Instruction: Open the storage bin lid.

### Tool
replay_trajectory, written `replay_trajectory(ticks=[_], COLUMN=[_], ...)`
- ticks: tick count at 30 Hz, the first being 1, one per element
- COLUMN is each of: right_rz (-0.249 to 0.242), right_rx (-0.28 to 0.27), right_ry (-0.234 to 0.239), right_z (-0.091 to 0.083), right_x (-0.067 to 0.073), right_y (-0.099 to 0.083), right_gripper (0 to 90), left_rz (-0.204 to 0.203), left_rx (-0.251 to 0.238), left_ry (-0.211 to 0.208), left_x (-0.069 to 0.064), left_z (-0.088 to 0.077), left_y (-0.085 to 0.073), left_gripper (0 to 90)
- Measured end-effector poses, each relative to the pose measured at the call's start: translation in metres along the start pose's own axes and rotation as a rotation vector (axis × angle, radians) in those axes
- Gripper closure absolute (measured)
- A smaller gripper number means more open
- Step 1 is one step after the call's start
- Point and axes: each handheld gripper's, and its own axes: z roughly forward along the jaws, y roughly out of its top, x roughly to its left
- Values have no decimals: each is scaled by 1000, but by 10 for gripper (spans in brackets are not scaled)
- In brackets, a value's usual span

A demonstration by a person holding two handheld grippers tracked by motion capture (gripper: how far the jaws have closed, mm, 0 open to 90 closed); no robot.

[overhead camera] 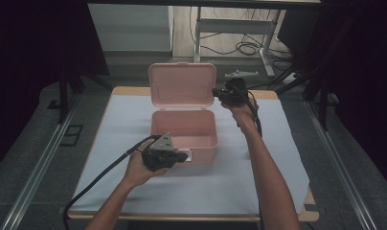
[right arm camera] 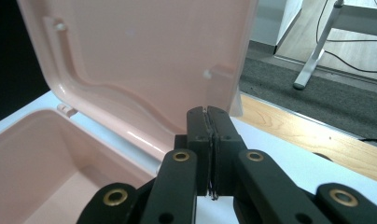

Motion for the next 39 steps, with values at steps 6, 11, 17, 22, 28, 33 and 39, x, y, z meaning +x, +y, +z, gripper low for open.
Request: replay_trajectory(ticks=[6, 11, 17, 22, 28, 33, 39], right_rz=[-19, -37, -50, -69, -87, -96, -105], right_rx=[1, 5, 8, 16, 33, 64, 102], right_ry=[-2, -3, 9, 25, 41, 52, 61], right_z=[-11, -22, -32, -41, -54, -63, -72], right_x=[0, 1, 2, 3, 2, 0, -4], right_y=[-4, -9, -19, -28, -38, -47, -56], right_gripper=[883, 883, 881, 876, 861, 842, 804], left_rz=[-1, -8, -9, -16, -21, -25, -26], left_rx=[2, 8, 10, 7, 3, 1, -1], left_ry=[1, -3, -3, -4, -4, 0, -2], left_x=[0, 0, 0, 0, 0, 0, 0], left_z=[0, 0, 0, 0, -1, -1, -1], left_y=[0, 0, 0, 0, -1, -2, -2], left_gripper=[888, 888, 888, 888, 887, 885, 885])
